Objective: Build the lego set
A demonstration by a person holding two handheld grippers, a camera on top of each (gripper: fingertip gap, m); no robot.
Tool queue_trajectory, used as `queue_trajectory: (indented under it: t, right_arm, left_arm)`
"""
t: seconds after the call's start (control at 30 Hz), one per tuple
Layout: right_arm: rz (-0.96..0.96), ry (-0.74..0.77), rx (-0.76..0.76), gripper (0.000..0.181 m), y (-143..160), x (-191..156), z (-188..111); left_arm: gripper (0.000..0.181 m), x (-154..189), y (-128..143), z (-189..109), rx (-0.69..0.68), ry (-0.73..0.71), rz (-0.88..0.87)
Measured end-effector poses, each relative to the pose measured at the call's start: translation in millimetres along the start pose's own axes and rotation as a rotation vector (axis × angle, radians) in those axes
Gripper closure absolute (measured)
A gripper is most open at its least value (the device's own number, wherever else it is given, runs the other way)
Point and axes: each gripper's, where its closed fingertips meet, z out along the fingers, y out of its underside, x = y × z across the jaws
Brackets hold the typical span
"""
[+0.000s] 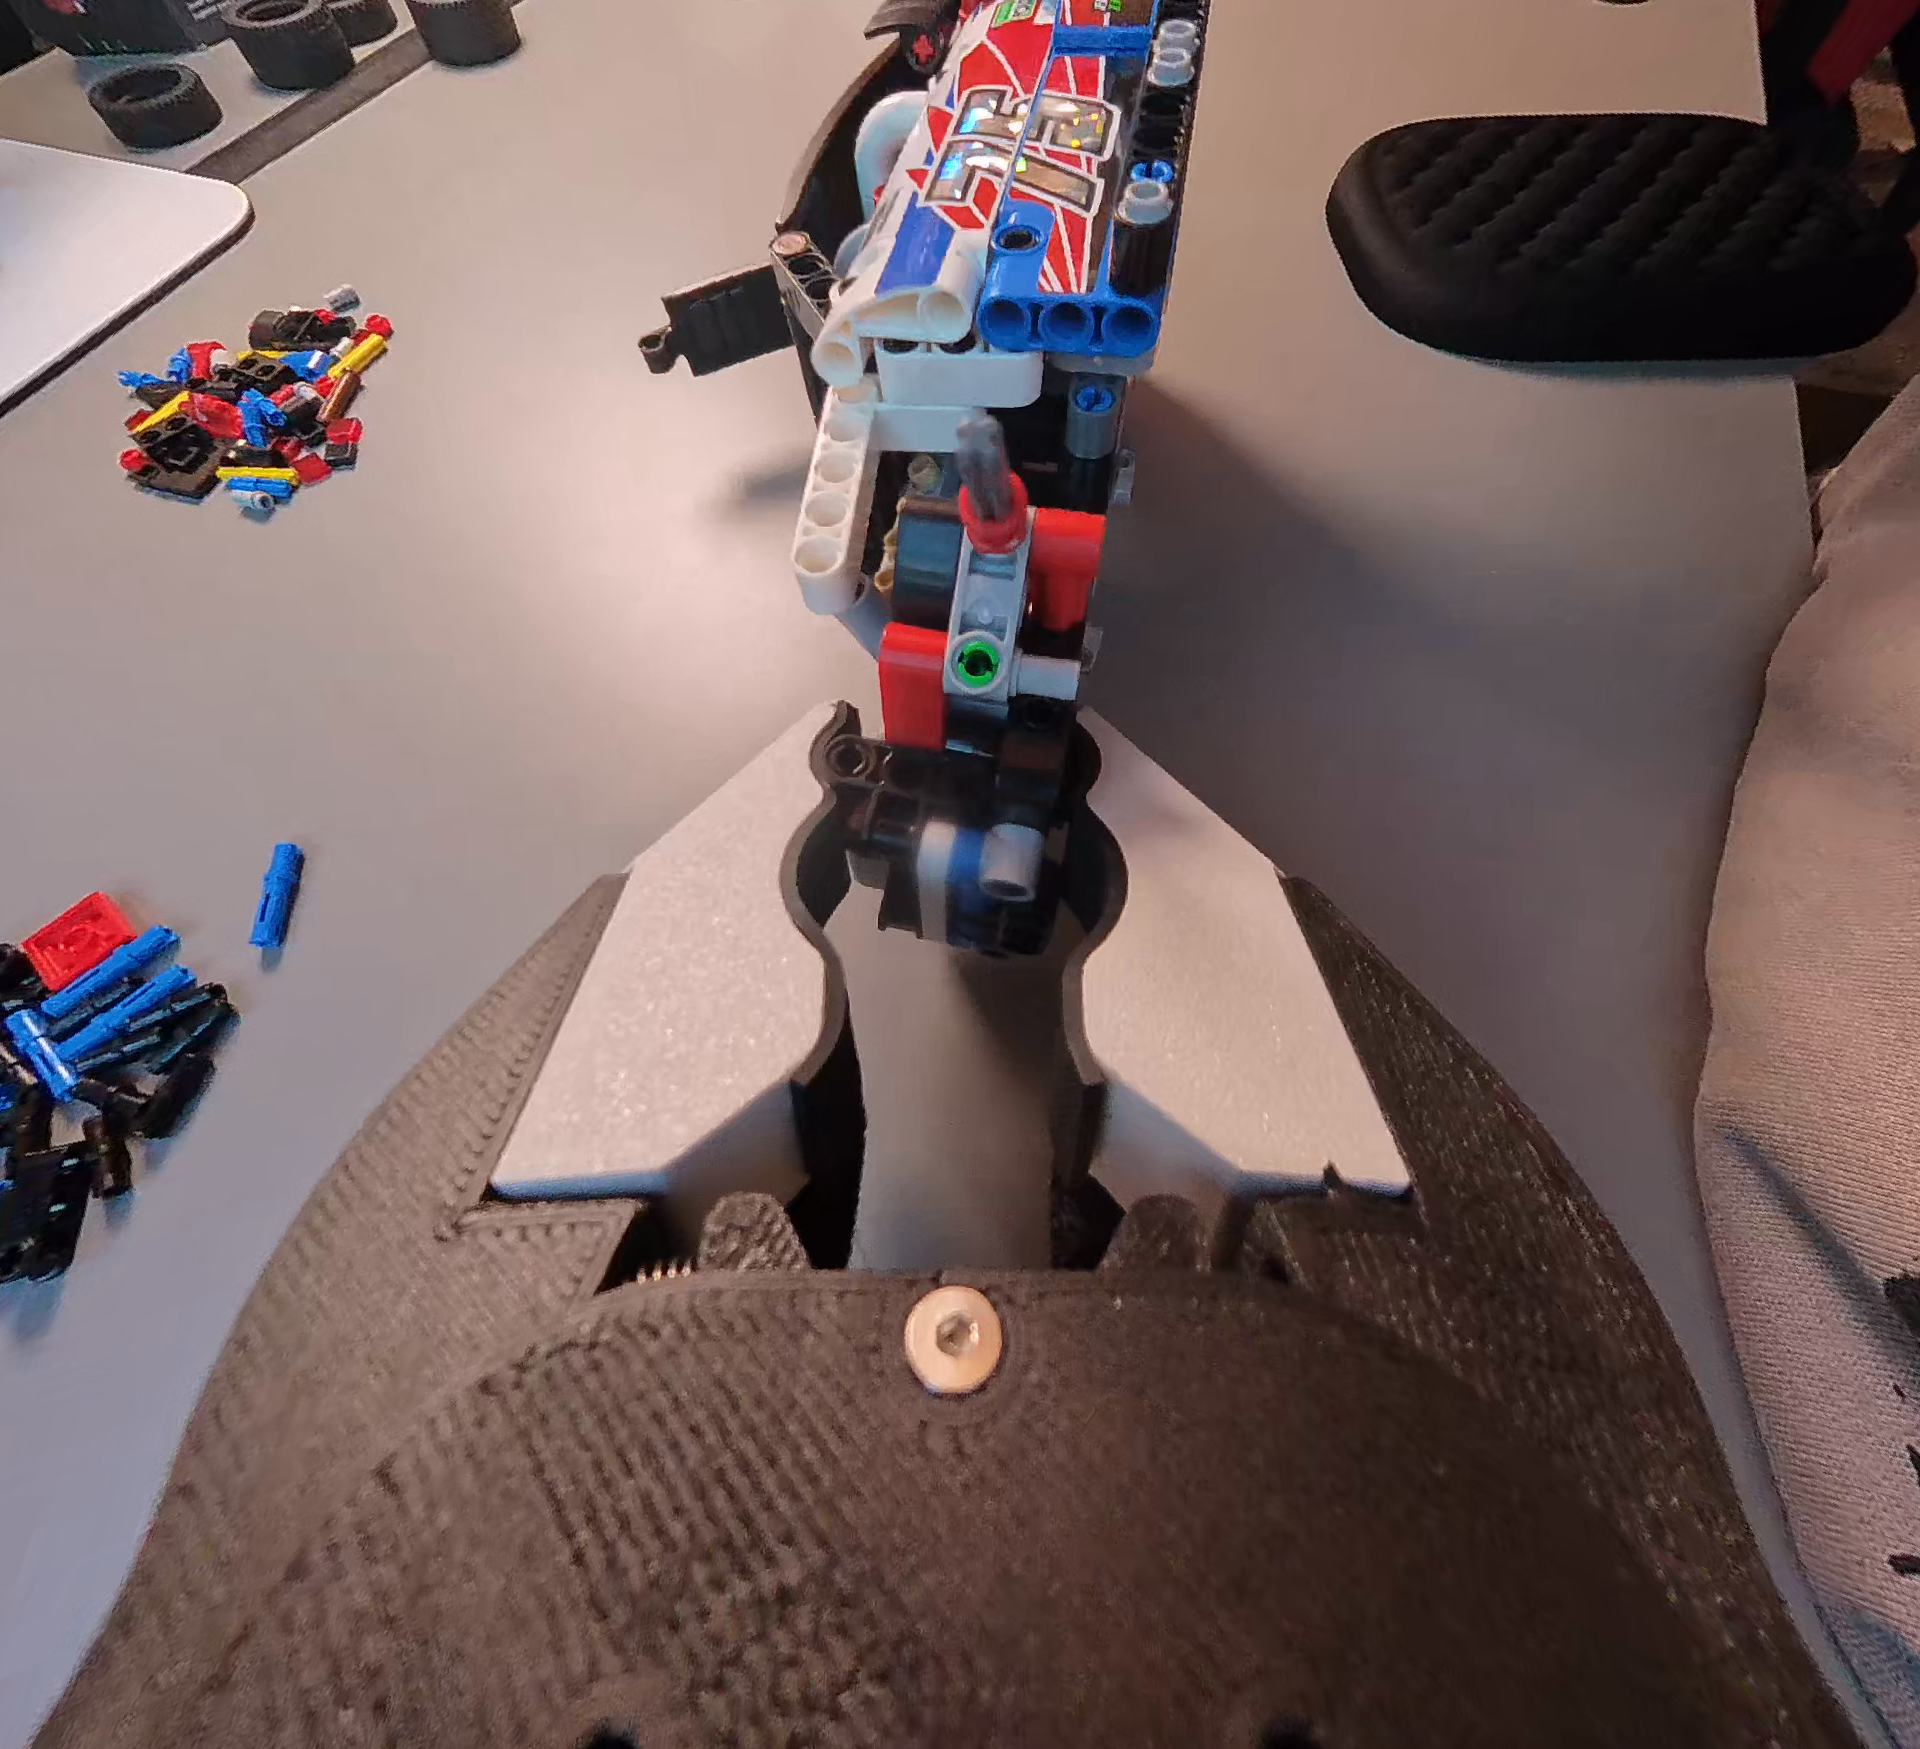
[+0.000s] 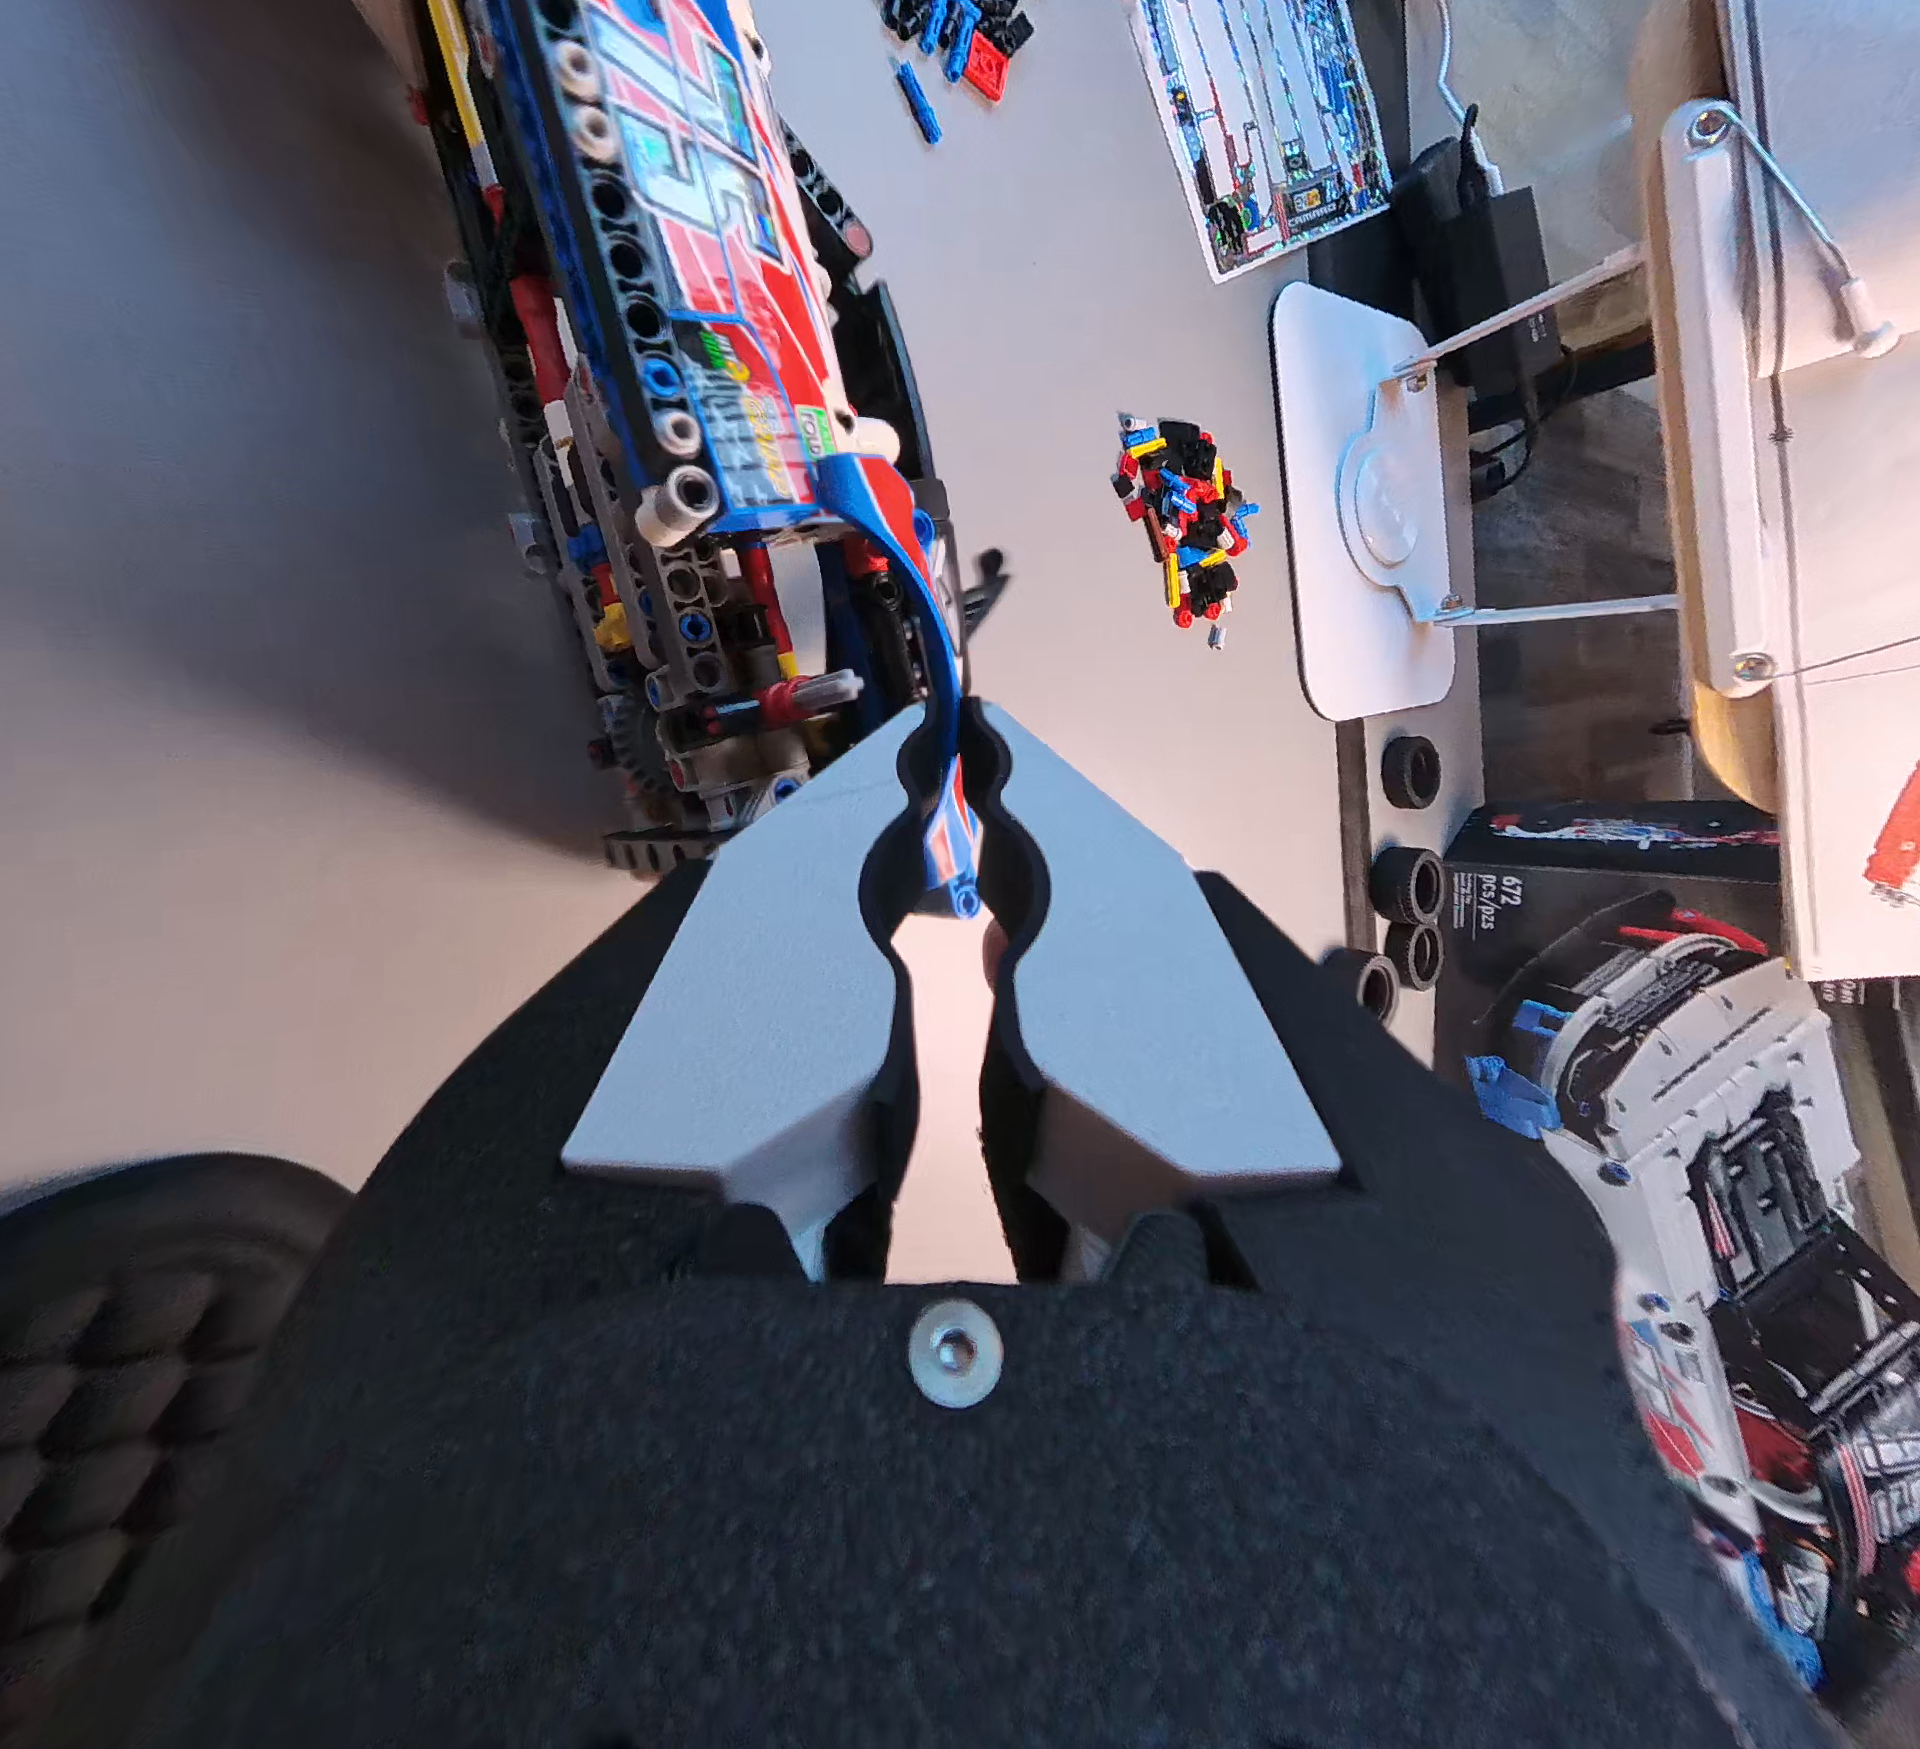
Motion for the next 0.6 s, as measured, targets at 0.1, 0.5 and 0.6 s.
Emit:
queue_trajectory:
  t: [0.1, 0.5, 0.6]
  right_arm:
    - [-0.017, 0.020, 0.014, 0.181, 1.4, 0.3, -1.1]
    - [0.027, -0.125, 0.034, 0.171, -13.0, -2.6, -11.7]
    - [-0.041, -0.180, 0.018, 0.171, -20.7, -7.2, -13.3]
  left_arm:
    - [0.144, 1.1, -0.8, 0.9, -0.003, 0.000, 0.002]
    - [0.145, 2.7, -1.2, 1.3, -0.007, 0.001, 0.026]
    - [0.145, 2.8, -1.4, 1.2, -0.008, -0.002, 0.031]
